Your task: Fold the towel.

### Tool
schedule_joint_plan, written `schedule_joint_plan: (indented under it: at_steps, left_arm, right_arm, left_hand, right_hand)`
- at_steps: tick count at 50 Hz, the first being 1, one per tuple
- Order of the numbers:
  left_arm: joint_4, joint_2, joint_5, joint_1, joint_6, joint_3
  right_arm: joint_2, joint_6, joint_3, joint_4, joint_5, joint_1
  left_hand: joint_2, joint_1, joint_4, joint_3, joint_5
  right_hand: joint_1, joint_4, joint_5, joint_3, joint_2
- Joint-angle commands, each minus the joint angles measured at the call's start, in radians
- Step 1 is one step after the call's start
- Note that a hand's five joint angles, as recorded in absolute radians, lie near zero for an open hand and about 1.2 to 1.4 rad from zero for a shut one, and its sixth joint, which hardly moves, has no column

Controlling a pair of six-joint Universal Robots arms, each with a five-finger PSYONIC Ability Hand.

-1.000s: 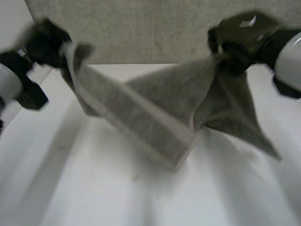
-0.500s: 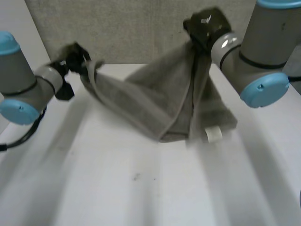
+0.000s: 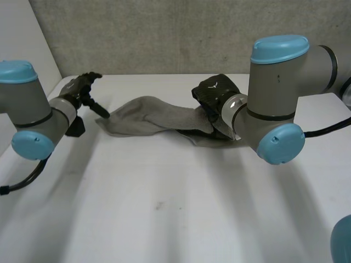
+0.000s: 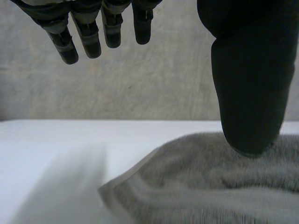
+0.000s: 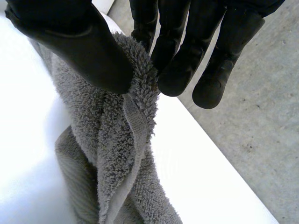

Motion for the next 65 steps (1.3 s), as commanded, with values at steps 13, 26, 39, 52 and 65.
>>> schedule_joint_plan:
  at_steps: [13, 26, 39, 52, 65]
  left_arm:
    - [0.135, 0.278, -0.038, -0.197, 0.014, -0.426]
    - [0.181, 0.233, -0.072, -0.197, 0.221, -0.433]
    - [0.179, 0.239, -0.087, -0.146, 0.227, -0.427]
    - [0.173, 0.233, -0.081, -0.146, 0.229, -0.408]
    - [0.164, 0.192, -0.077, -0.145, 0.233, -0.315]
  right_arm:
    - [-0.160, 0.012, 0.070, 0.018, 0.012, 0.031]
    - [-0.408, -0.034, 0.511, 0.044, -0.016, 0.068]
    - [-0.628, -0.221, 0.949, 0.079, -0.157, 0.123]
    - [-0.616, -0.159, 0.862, 0.062, -0.185, 0.108]
    - [-0.467, 0.127, 0.619, 0.022, -0.232, -0.085]
  left_hand:
    - [0.061, 0.056, 0.058, 0.059, 0.032]
    - [0.061, 0.056, 0.058, 0.059, 0.032]
    - [0.058, 0.053, 0.055, 0.056, 0.029]
    - [0.055, 0.050, 0.052, 0.053, 0.026]
    - [0.067, 0.062, 0.064, 0.065, 0.038]
  right_hand:
    - [0.065, 0.032, 0.041, 0.037, 0.066]
    - [0.065, 0.032, 0.041, 0.037, 0.066]
    - [0.065, 0.032, 0.041, 0.037, 0.066]
    - [-1.156, -1.190, -1.180, -1.185, -1.155]
    - [-1.156, -1.190, -1.180, -1.185, -1.155]
